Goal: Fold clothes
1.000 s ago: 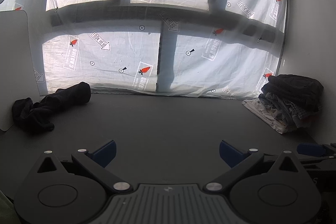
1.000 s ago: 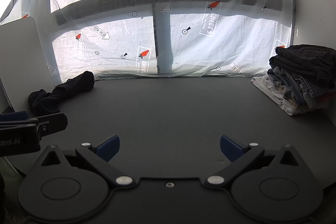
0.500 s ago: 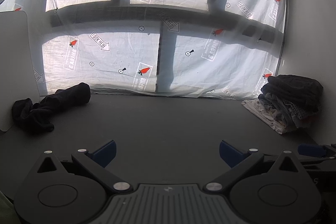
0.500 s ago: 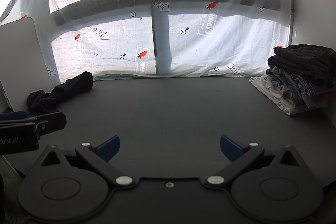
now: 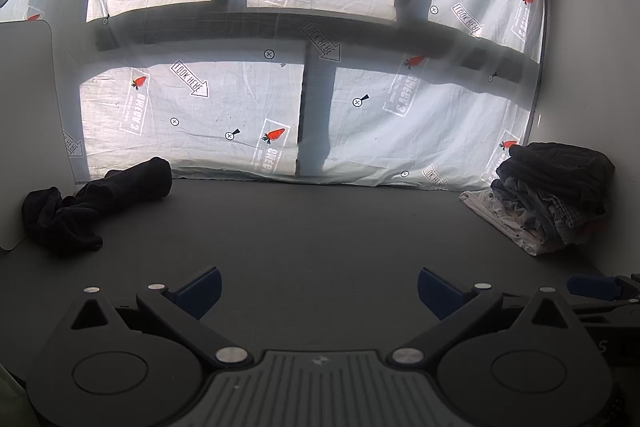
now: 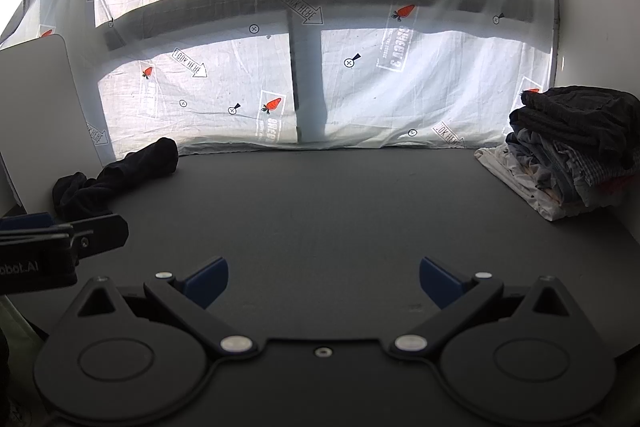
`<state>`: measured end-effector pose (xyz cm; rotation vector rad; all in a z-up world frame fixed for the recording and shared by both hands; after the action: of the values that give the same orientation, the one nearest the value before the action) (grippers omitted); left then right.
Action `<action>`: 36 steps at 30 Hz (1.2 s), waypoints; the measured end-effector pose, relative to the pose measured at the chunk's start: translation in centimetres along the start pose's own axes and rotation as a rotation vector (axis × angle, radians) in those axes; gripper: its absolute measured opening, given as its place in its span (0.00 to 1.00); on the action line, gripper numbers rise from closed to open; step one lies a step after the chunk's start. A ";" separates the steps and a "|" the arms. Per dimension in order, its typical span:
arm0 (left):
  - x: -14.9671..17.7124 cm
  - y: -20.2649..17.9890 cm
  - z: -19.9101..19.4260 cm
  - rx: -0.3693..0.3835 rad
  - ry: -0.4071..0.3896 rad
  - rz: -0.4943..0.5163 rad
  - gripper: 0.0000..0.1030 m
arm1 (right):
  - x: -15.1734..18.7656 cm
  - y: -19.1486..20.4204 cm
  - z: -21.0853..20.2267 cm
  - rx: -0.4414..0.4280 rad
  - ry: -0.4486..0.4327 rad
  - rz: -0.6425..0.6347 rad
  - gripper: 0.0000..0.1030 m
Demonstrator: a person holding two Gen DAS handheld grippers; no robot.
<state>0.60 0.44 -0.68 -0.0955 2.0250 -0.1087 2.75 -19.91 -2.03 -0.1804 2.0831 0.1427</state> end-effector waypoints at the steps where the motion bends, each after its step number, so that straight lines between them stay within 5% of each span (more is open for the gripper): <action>1: 0.0 0.0 0.0 0.001 0.000 0.001 1.00 | 0.0 0.0 0.0 0.000 0.000 0.001 1.00; 36: 0.5 0.6 1.1 0.015 0.053 0.002 1.00 | 0.1 0.6 0.8 0.021 0.008 0.039 1.00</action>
<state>1.36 0.91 -1.72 -0.0822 2.0767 -0.1266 3.29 -19.20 -2.55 -0.1280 2.0965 0.1442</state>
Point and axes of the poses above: each gripper's, at about its wrist camera, not at the fingertips, and z roughly the way its jaws point, y to its left, x to its underside, the point moved 1 cm from there along z, roughly the way its jaws point, and after that the axes turned 3 degrees about -z, right-handed, at the moved point
